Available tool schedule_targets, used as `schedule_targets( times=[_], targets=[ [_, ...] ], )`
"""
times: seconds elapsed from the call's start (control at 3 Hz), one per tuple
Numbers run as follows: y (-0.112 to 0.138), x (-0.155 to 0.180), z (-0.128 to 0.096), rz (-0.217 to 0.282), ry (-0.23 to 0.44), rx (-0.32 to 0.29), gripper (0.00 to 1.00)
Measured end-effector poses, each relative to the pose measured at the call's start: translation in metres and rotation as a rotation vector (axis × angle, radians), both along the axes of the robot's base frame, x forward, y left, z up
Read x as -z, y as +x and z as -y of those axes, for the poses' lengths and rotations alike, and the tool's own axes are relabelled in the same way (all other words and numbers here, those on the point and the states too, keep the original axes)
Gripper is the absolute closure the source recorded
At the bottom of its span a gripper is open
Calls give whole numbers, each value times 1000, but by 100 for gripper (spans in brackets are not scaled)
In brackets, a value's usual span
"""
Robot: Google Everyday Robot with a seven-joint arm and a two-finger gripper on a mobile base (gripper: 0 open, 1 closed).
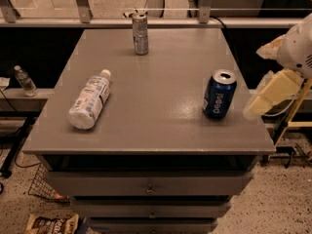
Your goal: Move pepsi can near blue plastic bottle
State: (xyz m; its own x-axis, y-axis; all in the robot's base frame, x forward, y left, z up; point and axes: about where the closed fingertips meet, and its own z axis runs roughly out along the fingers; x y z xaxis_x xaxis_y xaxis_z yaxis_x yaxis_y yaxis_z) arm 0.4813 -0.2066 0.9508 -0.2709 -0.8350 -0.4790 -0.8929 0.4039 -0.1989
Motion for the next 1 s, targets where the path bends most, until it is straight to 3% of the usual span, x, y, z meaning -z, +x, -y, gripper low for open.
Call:
schedule_targets(
  times=[0.67,1.0],
  targets=[
    [11,17,-17,13,191,-17,0],
    [15,25,-29,14,256,-31,0]
  ],
)
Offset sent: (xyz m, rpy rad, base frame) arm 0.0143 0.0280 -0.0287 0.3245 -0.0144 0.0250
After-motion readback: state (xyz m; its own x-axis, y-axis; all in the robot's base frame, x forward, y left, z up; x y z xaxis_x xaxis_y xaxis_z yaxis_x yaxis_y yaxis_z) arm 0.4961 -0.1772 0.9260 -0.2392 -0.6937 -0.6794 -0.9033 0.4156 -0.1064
